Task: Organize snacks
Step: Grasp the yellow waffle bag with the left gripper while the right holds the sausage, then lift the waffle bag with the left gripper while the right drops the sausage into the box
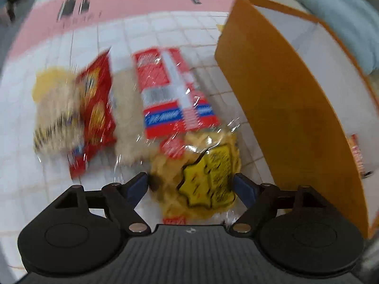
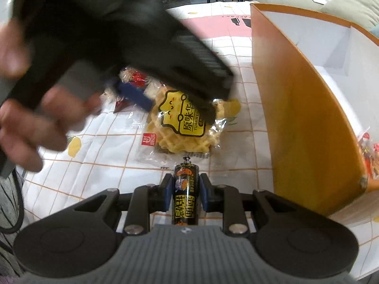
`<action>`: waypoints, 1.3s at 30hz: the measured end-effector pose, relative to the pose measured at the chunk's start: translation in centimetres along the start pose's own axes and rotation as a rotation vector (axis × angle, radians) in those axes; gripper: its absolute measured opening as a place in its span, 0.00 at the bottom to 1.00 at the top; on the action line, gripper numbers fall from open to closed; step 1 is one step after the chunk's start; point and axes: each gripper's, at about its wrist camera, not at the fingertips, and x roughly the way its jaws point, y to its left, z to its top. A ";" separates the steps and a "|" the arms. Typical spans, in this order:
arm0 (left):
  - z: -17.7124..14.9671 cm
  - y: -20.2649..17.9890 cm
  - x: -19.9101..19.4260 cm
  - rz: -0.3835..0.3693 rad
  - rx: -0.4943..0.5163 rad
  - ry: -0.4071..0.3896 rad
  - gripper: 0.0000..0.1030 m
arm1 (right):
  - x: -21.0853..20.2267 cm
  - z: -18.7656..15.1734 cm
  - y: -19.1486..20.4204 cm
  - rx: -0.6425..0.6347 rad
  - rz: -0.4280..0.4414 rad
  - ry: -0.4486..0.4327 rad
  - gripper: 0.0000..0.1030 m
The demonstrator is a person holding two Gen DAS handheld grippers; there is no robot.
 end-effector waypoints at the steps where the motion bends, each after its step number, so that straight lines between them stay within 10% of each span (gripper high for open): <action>1: -0.4 1.4 0.2 -0.076 -0.022 0.004 0.89 | 0.0 0.0 0.0 0.002 0.002 0.002 0.21; 6: -1.6 6.5 1.2 -0.382 -0.131 -0.065 0.80 | 0.0 0.2 -0.2 0.014 0.002 0.004 0.21; 11: -1.6 9.3 3.7 -0.524 -0.256 -0.036 0.41 | 0.0 0.4 -0.3 0.027 0.001 0.001 0.21; 28: -2.1 5.2 -5.7 -0.173 -0.041 -0.058 0.23 | 0.3 0.6 -0.1 0.031 -0.020 0.017 0.22; 39: -4.6 1.5 -7.0 -0.155 0.101 0.016 0.23 | 0.5 0.4 -0.3 0.042 -0.030 0.012 0.22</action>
